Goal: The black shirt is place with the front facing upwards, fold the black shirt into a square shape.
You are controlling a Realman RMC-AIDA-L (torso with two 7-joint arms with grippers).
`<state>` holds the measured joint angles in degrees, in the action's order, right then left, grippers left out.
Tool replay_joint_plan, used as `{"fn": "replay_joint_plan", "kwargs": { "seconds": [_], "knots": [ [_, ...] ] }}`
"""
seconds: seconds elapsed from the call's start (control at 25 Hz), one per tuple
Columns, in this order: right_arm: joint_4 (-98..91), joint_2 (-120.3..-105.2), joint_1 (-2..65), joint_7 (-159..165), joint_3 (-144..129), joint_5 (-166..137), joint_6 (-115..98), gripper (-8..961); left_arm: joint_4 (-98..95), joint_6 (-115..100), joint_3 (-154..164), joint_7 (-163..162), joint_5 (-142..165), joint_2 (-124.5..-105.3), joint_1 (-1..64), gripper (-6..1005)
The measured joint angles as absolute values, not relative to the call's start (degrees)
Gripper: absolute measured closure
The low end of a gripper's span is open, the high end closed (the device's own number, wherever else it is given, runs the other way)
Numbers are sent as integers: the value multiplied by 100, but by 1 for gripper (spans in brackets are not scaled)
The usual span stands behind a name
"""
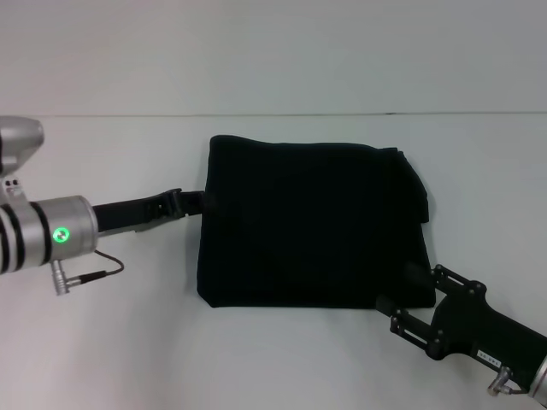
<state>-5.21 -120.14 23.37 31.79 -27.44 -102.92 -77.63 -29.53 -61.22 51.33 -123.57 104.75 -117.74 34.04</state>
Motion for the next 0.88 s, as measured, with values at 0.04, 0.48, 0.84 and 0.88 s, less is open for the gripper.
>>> {"fn": "replay_joint_plan", "kwargs": {
  "seconds": [0.04,0.48,0.84,0.88],
  "knots": [
    [-525,-12015,2338,3190,-2738,-10292,-7764,257,-3108,-6281,5080,-12135,10475,-11787,3332,839],
    [-2315,-11976,2327,6466,-3108,-10830,-8040,261,-4594,-8343,4682,-9103,10806,-11842,2403,449],
    [-4063,-12003,2228,7570,-3465,-11893,-8572,265,-4725,-8628,4504,-8395,11427,-11873,1993,115],
    [-4074,-12007,2224,7496,-3466,-11920,-8506,265,-4676,-8633,4501,-8353,11437,-11872,1978,94]
  ]
}}
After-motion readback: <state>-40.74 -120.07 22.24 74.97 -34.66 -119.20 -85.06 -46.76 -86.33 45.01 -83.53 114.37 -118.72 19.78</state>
